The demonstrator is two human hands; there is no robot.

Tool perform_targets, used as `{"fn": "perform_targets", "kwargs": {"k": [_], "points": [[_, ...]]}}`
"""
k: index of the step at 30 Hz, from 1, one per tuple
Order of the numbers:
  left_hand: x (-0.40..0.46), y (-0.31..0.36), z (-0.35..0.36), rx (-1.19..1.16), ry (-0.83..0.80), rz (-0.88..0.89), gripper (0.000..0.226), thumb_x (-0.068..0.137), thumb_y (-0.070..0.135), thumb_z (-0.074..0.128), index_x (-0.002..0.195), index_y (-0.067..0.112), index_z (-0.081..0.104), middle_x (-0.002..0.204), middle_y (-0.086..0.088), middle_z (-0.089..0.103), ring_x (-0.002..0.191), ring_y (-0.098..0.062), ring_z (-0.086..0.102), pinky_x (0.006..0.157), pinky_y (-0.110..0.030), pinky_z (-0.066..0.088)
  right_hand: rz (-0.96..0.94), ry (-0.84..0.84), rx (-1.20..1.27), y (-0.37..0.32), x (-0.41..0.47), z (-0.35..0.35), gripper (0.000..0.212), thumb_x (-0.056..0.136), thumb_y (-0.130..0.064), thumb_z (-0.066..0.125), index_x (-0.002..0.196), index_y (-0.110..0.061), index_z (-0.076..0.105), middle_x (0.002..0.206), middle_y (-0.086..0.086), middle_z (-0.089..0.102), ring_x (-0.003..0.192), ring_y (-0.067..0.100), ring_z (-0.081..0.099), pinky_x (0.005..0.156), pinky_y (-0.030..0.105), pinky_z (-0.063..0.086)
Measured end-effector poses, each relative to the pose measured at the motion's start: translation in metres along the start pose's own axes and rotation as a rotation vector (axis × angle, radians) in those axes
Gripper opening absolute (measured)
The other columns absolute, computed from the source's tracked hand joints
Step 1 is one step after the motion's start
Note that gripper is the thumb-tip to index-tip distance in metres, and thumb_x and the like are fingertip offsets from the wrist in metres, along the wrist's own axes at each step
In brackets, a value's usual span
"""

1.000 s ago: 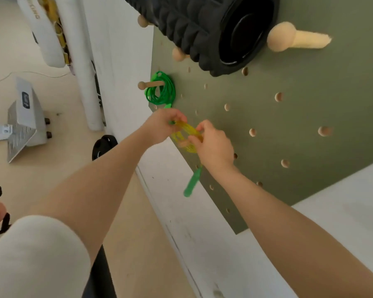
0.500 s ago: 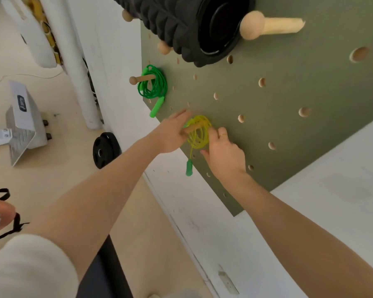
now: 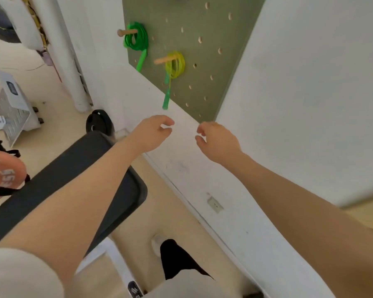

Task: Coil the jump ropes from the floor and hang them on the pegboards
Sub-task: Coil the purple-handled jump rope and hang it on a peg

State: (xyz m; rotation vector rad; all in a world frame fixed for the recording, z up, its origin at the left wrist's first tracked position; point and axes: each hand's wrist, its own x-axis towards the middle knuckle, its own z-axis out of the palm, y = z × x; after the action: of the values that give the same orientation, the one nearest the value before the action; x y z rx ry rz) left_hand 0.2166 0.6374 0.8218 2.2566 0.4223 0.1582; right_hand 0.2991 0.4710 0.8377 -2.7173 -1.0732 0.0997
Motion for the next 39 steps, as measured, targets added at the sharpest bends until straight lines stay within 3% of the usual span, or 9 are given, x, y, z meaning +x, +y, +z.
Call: {"fn": "perform_targets", "kwargs": {"k": [5, 10, 13, 17, 21, 24, 28, 30, 39], "points": [[-0.088, 0.014, 0.081, -0.077, -0.185, -0.058, 0.024, 0.095, 0.021, 0.047, 0.116, 0.020, 0.059, 0.114, 0.009, 0.054, 0.099, -0.012, 0.054, 0.084, -0.023, 0.038, 0.087, -0.160, 0.026, 0.049, -0.121, 0.012, 0.024, 0.094, -0.025, 0.042, 0.103, -0.012, 0.060, 0.104, 0.005, 0.061, 0.093, 0.025, 0.058, 0.076, 0.037, 0.050], [-0.144, 0.024, 0.158, -0.139, -0.329, -0.096, 0.013, 0.093, 0.019, 0.053, 0.103, 0.021, 0.062, 0.108, 0.001, 0.061, 0.083, -0.013, 0.061, 0.072, -0.024, 0.043, 0.244, -0.304, 0.070, 0.103, -0.222, 0.028, 0.023, 0.094, -0.024, 0.041, 0.101, -0.015, 0.062, 0.104, 0.005, 0.063, 0.091, 0.024, 0.059, 0.081, 0.040, 0.052], [-0.174, 0.034, 0.204, -0.188, -0.419, -0.161, 0.016, 0.093, 0.020, 0.052, 0.105, 0.018, 0.062, 0.102, 0.003, 0.060, 0.077, -0.008, 0.061, 0.064, -0.019, 0.042, 0.330, -0.422, 0.104, 0.137, -0.279, 0.040, 0.025, 0.094, -0.022, 0.040, 0.102, -0.013, 0.063, 0.107, 0.003, 0.062, 0.092, 0.021, 0.057, 0.084, 0.035, 0.050], [-0.208, 0.044, 0.271, -0.199, -0.526, -0.216, 0.012, 0.092, 0.021, 0.052, 0.102, 0.023, 0.059, 0.105, 0.001, 0.062, 0.080, -0.009, 0.062, 0.065, -0.021, 0.041, 0.452, -0.526, 0.127, 0.186, -0.344, 0.060, 0.029, 0.096, -0.017, 0.036, 0.104, -0.003, 0.060, 0.108, 0.012, 0.062, 0.099, 0.026, 0.056, 0.083, 0.029, 0.042], [-0.253, 0.050, 0.362, -0.189, -0.627, -0.276, 0.017, 0.092, 0.014, 0.047, 0.107, 0.019, 0.055, 0.110, -0.009, 0.064, 0.081, -0.015, 0.059, 0.069, -0.024, 0.043, 0.572, -0.607, 0.131, 0.245, -0.419, 0.103, 0.029, 0.094, -0.013, 0.039, 0.107, 0.004, 0.059, 0.110, 0.020, 0.062, 0.107, 0.035, 0.056, 0.089, 0.040, 0.045], [-0.298, 0.051, 0.451, -0.194, -0.616, -0.374, 0.032, 0.092, 0.013, 0.048, 0.124, 0.013, 0.048, 0.108, -0.011, 0.064, 0.086, -0.019, 0.059, 0.056, -0.021, 0.039, 0.613, -0.648, 0.149, 0.290, -0.494, 0.151, 0.029, 0.097, -0.018, 0.038, 0.116, -0.005, 0.056, 0.121, 0.014, 0.058, 0.111, 0.030, 0.052, 0.091, 0.034, 0.041], [-0.369, 0.029, 0.567, -0.216, -0.613, -0.528, 0.036, 0.092, 0.017, 0.047, 0.129, 0.016, 0.045, 0.116, -0.009, 0.059, 0.101, -0.025, 0.059, 0.067, -0.025, 0.040, 0.710, -0.798, 0.177, 0.345, -0.595, 0.234, 0.042, 0.097, -0.024, 0.041, 0.137, -0.013, 0.042, 0.141, 0.013, 0.043, 0.128, 0.030, 0.042, 0.105, 0.036, 0.033], [-0.403, 0.014, 0.610, -0.210, -0.617, -0.581, 0.035, 0.093, 0.017, 0.045, 0.127, 0.017, 0.046, 0.115, -0.008, 0.059, 0.099, -0.024, 0.060, 0.063, -0.026, 0.040, 0.729, -0.835, 0.176, 0.369, -0.631, 0.274, 0.045, 0.097, -0.024, 0.041, 0.141, -0.014, 0.037, 0.145, 0.010, 0.038, 0.132, 0.029, 0.036, 0.105, 0.034, 0.029], [-0.442, -0.109, 0.770, -0.010, -0.663, -0.551, 0.035, 0.095, 0.017, 0.041, 0.129, 0.017, 0.046, 0.117, 0.001, 0.057, 0.093, -0.023, 0.061, 0.060, -0.021, 0.041, 0.737, -0.861, 0.291, 0.424, -0.688, 0.507, 0.048, 0.101, -0.024, 0.031, 0.147, -0.011, 0.023, 0.151, 0.013, 0.027, 0.136, 0.032, 0.029, 0.108, 0.036, 0.025]]}}
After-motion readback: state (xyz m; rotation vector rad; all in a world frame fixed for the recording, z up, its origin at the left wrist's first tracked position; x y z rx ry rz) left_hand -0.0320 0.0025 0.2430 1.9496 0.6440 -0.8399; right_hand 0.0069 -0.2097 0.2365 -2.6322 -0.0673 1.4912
